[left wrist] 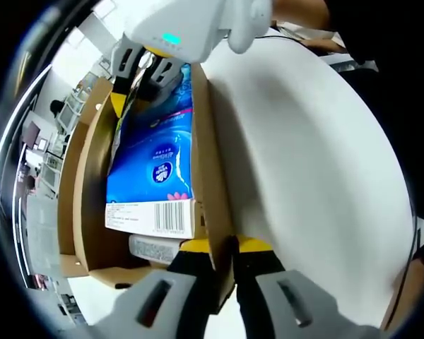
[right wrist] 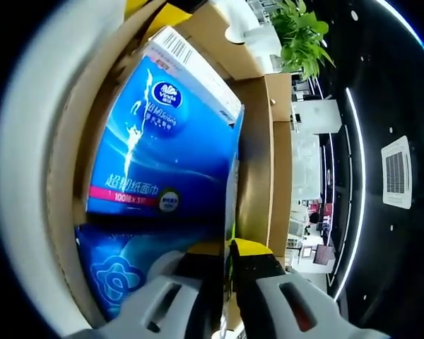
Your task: Operate the shoe box by opening the lid, removing the specified soft item, and placing it in the target area until the item is outside and the box remains undamaged.
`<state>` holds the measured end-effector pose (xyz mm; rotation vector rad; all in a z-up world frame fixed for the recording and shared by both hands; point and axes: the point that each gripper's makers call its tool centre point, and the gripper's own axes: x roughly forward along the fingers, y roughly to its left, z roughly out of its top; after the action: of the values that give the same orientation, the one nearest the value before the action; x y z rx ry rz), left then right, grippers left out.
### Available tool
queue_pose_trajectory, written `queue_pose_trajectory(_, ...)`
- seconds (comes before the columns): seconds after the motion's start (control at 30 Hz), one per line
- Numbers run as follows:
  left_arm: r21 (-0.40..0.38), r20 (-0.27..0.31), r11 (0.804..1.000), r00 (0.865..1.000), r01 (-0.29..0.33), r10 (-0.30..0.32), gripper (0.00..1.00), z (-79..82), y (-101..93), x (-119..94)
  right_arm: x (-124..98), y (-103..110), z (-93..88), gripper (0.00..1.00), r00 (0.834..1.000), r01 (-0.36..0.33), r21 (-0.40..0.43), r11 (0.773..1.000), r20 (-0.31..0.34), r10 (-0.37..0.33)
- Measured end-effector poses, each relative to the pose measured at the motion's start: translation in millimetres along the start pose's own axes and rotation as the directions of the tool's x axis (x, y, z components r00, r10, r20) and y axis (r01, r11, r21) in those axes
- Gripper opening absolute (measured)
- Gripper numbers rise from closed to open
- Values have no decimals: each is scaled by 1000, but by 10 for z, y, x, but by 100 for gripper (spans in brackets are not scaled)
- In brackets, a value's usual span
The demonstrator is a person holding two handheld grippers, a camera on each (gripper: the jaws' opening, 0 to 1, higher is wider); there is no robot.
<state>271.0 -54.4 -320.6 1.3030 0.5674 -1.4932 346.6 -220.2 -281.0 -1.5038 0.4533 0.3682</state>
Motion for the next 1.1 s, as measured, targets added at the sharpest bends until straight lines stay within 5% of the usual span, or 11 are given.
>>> queue_pose_trajectory(1.1,2,-12,1000,1000,-2,2,8,-5,2,2,22,-16,-14,1,1000,5,-31,1000,-12,-5)
